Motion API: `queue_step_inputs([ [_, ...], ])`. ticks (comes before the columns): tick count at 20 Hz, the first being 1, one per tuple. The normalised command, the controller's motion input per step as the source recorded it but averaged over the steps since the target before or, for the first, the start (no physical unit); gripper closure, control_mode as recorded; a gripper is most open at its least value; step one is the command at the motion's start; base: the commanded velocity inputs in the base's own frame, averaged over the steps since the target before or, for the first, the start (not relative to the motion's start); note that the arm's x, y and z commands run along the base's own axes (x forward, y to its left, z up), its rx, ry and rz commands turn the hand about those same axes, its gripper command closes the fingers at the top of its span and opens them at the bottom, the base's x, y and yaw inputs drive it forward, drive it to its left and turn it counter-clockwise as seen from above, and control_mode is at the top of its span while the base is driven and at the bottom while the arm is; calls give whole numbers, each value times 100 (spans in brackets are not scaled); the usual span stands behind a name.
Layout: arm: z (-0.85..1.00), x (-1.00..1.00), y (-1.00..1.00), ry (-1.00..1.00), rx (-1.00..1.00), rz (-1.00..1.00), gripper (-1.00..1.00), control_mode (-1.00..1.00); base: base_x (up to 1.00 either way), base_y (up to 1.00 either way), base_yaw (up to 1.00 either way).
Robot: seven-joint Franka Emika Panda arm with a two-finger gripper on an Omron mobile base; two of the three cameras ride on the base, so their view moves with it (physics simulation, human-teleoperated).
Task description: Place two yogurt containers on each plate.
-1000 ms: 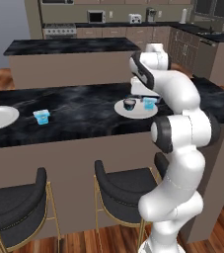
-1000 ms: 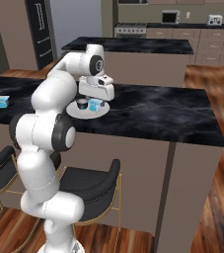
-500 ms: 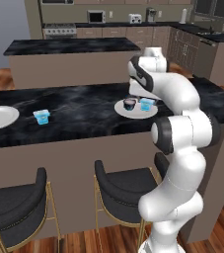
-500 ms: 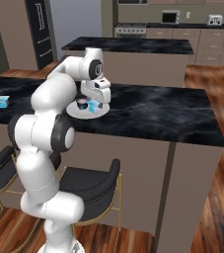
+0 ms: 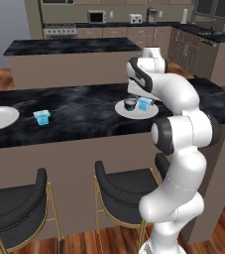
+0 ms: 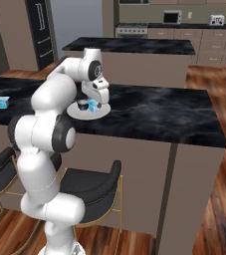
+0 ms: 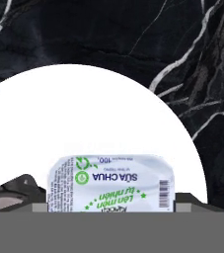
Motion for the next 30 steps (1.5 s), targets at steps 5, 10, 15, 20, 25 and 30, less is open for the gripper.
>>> queue_step_inputs([
  [5, -11, -4, 0, -7, 0, -1, 100, -100, 0, 0, 0],
  [10, -17, -4, 0, 0, 0, 0, 100, -100, 0, 0, 0],
  [15, -1, 0, 0, 0, 0, 0, 100, -100, 0, 0, 0],
  [20, 0, 0, 0, 0, 0, 0, -100, -100, 0, 0, 0],
  [25, 0, 0, 0, 0, 0, 0, -100, -100, 0, 0, 0],
  [30, 7, 0, 0, -4, 0, 0, -100, -100, 0, 0, 0],
])
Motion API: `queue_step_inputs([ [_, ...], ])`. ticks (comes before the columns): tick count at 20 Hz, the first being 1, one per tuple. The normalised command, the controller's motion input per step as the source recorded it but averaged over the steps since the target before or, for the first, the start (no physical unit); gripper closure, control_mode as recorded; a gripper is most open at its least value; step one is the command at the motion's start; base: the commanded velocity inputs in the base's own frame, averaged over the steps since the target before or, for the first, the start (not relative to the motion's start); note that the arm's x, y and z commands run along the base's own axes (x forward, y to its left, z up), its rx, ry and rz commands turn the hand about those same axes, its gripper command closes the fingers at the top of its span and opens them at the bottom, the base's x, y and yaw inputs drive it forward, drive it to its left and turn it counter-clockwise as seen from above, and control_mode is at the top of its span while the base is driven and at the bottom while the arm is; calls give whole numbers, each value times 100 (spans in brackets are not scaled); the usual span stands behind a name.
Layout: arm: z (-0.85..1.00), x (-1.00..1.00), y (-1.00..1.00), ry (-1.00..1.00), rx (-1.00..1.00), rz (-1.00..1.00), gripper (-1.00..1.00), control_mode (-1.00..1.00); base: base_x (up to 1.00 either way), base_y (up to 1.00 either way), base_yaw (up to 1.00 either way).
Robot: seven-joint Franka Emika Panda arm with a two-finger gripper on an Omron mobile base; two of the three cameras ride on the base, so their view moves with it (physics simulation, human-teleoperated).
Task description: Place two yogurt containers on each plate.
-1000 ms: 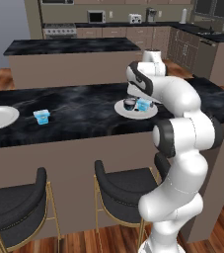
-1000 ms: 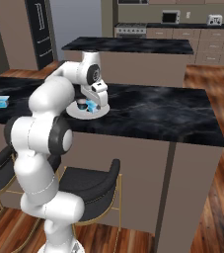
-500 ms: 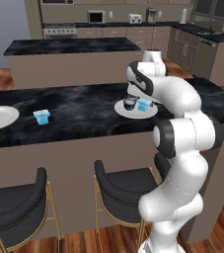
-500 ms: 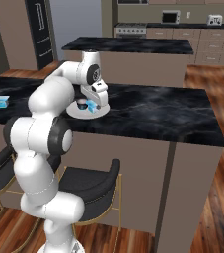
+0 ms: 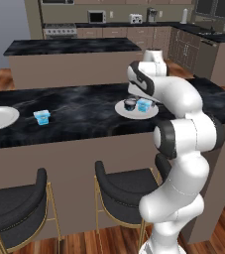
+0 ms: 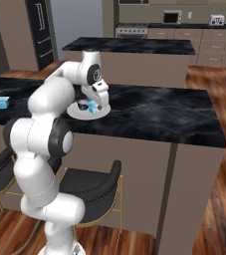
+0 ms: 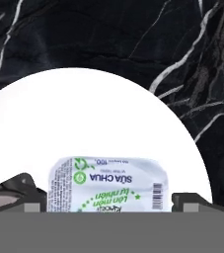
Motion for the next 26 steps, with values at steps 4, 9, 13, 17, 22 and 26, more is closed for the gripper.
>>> queue_step_inputs([
  [4, 17, 0, 0, -8, 0, 0, -100, -100, 0, 0, 0],
  [9, 32, -4, 0, -4, 0, 0, -100, -100, 0, 0, 0],
  [13, 43, -42, 0, 0, 0, -1, -100, -100, 0, 0, 0],
  [17, 54, -83, 17, 2, -5, -1, -100, -100, 0, 0, 0],
  [22, 82, -100, 30, 2, -3, 2, -100, -100, 0, 0, 0],
  [26, 29, -100, 13, -1, 0, 5, -100, -100, 0, 0, 0],
])
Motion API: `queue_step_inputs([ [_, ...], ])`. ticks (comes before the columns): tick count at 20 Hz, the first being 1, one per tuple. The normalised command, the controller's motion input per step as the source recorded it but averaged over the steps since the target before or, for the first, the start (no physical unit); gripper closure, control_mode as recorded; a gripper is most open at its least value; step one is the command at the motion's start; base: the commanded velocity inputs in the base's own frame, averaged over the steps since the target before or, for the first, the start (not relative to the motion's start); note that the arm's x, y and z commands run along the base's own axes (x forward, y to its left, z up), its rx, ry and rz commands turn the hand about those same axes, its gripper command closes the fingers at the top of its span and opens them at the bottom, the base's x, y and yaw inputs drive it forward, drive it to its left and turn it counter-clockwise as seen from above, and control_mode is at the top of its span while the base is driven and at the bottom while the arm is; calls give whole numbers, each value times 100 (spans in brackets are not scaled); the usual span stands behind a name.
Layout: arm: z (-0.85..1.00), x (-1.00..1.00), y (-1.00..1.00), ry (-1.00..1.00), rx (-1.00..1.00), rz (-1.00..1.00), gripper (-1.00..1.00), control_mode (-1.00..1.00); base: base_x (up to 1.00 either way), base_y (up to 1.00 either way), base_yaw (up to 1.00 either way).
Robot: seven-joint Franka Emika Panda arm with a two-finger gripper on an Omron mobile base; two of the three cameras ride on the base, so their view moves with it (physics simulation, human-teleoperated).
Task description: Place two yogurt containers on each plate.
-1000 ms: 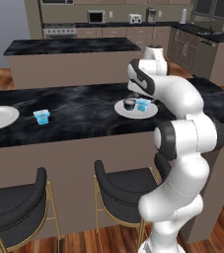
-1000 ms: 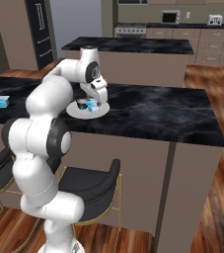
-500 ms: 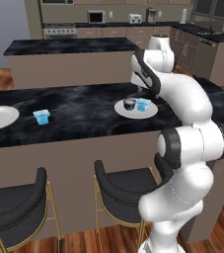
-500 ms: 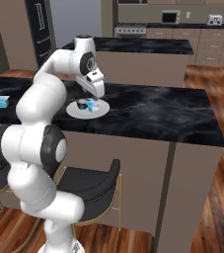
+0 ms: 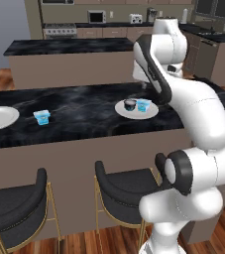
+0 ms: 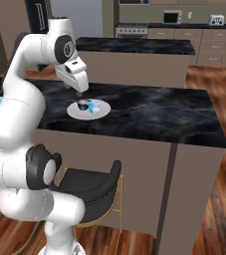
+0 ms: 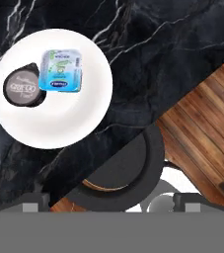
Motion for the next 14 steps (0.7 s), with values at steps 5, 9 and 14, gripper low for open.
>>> queue_step_inputs([
  [5, 0, -100, -12, -4, 5, 9, -100, -100, 0, 0, 0],
  [9, -17, -93, -11, -8, 5, 15, -100, -100, 0, 0, 0],
  [14, -56, -11, -12, 9, 2, 7, -100, -100, 0, 0, 0],
])
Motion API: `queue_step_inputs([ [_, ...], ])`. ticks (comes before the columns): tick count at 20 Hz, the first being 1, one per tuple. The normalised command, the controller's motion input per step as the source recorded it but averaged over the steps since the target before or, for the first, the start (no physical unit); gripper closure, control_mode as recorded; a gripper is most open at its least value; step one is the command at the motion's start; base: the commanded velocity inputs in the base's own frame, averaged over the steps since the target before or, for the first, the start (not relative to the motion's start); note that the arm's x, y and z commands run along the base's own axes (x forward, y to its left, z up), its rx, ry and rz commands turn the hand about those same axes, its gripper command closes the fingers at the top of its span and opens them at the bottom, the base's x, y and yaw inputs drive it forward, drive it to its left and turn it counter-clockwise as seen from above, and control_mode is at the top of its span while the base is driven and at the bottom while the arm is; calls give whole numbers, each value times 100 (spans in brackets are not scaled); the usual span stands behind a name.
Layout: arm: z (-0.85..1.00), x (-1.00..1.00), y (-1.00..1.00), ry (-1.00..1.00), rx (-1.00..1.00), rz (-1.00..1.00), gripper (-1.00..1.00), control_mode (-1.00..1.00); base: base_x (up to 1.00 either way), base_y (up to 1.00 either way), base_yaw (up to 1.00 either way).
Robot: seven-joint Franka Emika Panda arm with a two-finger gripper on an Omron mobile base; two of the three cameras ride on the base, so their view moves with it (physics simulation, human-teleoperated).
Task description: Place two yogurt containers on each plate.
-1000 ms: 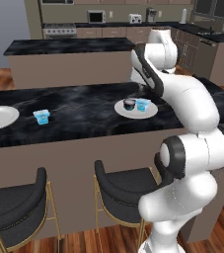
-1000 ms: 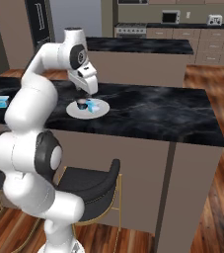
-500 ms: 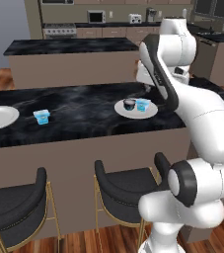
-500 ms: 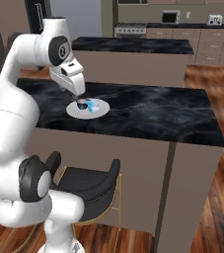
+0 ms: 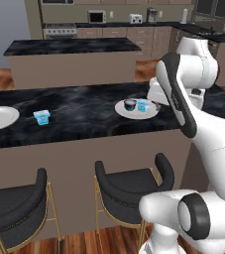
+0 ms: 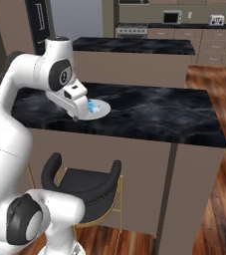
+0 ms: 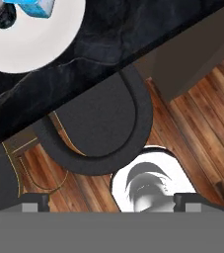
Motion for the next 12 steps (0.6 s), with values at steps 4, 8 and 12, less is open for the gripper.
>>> queue_step_inputs([
  [4, -56, -4, 0, 13, -7, 9, -100, -100, 0, 0, 0],
  [8, -5, -3, -1, 4, 0, 0, -100, -100, 0, 0, 0],
  [12, 0, 0, 0, 0, 0, 0, -100, -100, 0, 0, 0],
])
